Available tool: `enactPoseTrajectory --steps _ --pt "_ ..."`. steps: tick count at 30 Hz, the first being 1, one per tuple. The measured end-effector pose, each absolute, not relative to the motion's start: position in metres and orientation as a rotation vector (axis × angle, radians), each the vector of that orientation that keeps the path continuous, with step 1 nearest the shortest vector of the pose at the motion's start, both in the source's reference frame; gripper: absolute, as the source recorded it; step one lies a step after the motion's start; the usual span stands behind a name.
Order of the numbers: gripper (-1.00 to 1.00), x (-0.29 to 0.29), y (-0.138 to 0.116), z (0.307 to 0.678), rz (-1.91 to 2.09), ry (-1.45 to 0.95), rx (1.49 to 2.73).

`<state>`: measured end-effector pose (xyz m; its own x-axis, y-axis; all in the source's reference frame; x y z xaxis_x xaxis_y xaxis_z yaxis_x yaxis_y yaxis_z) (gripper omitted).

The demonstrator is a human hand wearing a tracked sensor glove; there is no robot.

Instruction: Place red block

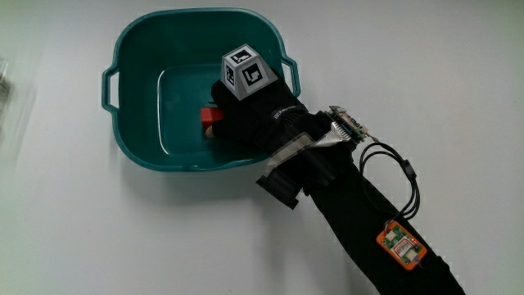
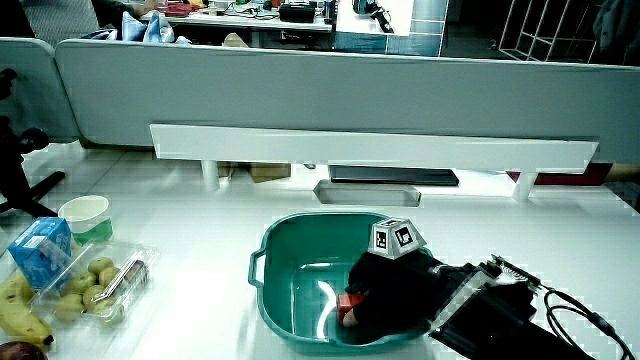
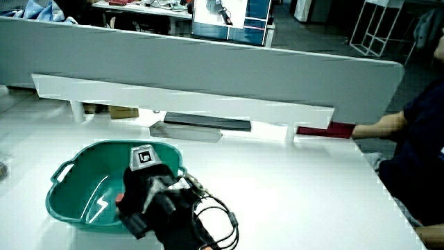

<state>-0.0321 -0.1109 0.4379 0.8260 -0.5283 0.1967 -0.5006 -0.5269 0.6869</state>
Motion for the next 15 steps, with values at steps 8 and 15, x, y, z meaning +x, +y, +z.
enactPoseTrajectory --steps 8,15 --pt "-1.00 -0.029 -0.107 0.422 -0.021 -0.761 2.239" --pt "-1.00 -0.031 -0.100 0.406 0.010 -0.792 2.275"
